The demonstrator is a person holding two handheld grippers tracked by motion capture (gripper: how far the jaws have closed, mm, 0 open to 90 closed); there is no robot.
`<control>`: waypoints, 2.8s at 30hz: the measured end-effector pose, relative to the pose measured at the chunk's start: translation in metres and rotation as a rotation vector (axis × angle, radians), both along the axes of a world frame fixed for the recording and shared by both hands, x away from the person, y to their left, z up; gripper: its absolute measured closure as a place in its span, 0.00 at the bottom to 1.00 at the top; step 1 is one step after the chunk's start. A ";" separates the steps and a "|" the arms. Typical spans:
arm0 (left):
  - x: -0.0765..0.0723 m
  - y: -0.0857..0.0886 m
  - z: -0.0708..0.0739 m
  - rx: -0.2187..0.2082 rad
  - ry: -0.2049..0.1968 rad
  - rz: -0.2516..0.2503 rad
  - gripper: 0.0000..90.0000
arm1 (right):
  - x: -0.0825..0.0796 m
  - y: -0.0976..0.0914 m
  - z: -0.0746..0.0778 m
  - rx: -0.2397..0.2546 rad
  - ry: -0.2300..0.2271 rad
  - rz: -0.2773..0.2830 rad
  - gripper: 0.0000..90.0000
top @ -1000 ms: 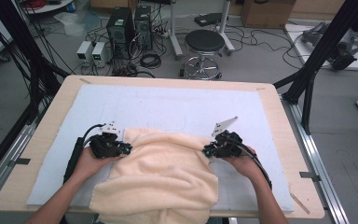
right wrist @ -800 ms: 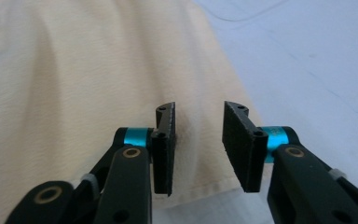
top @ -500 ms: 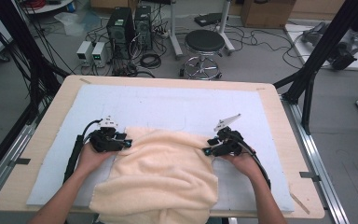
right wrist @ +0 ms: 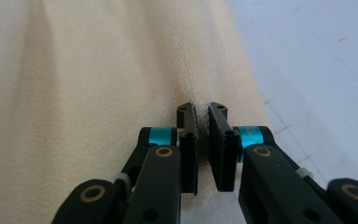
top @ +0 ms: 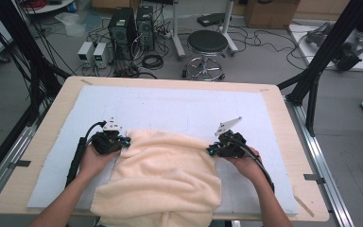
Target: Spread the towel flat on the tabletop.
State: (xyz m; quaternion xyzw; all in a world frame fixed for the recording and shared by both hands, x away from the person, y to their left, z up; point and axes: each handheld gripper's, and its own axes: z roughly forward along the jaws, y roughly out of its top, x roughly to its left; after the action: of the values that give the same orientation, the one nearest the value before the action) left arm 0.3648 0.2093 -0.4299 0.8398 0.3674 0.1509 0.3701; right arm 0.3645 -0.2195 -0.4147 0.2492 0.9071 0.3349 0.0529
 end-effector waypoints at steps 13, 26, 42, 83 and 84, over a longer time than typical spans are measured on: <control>0.008 -0.005 0.003 -0.139 0.067 -0.139 0.62 | 0.014 -0.006 0.004 -0.019 0.000 -0.010 0.93; 0.007 -0.017 -0.004 -0.035 0.070 -0.173 0.92 | 0.015 0.002 -0.001 -0.030 0.017 -0.009 0.93; 0.118 -0.031 0.105 -0.060 -0.128 0.141 0.64 | 0.125 -0.001 0.127 0.060 -0.281 -0.264 0.57; -0.065 0.011 0.010 -0.075 0.008 -0.245 0.51 | -0.069 0.025 -0.008 -0.026 -0.130 0.229 0.75; -0.064 0.012 0.010 -0.080 0.006 -0.239 0.50 | -0.066 0.026 -0.007 -0.026 -0.130 0.228 0.82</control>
State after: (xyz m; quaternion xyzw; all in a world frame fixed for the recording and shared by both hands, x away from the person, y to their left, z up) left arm 0.3005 0.2211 -0.4196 0.8626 0.2717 0.0884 0.4174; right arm 0.2985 -0.1936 -0.4215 0.1215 0.9285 0.3424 0.0765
